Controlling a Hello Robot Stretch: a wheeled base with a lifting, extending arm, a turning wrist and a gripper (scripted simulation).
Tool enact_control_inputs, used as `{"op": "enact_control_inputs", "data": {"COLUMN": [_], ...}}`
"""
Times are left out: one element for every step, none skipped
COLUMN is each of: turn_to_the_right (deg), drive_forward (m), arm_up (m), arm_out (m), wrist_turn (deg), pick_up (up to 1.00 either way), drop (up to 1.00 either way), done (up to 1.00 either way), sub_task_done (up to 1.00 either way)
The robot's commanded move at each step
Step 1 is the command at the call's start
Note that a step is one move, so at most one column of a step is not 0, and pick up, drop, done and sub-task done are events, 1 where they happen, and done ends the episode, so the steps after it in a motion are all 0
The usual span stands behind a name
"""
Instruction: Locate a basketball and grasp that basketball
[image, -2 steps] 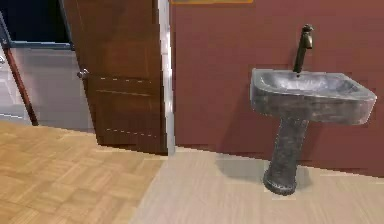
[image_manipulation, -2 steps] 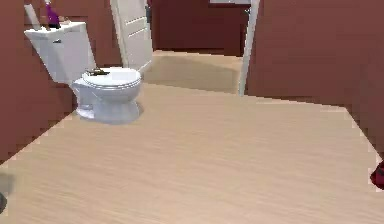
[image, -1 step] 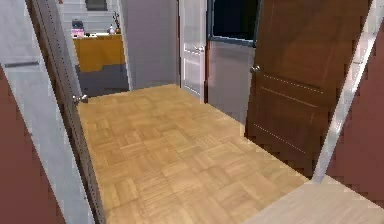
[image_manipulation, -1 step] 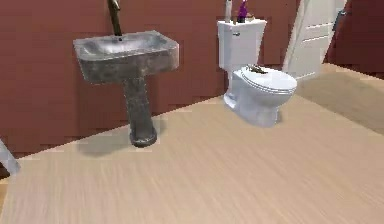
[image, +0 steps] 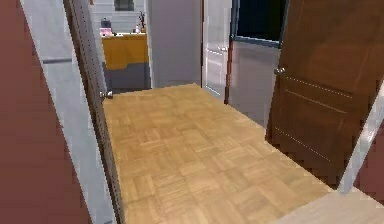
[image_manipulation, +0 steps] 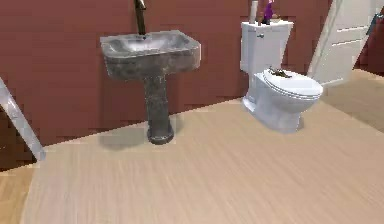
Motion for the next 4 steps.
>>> {"op": "enact_control_inputs", "data": {"turn_to_the_right": [0.0,-6.0,0.0,-42.0], "drive_forward": [1.0,0.0,0.45,0.0], "arm_up": [0.0,0.0,0.0,0.0], "arm_out": [0.0,0.0,0.0,0.0], "wrist_turn": [0.0,0.0,0.0,0.0], "pick_up": [0.0,0.0,0.0,0.0], "drop": [0.0,0.0,0.0,0.0], "done": [0.0,0.0,0.0,0.0], "sub_task_done": [0.0,0.0,0.0,0.0]}}
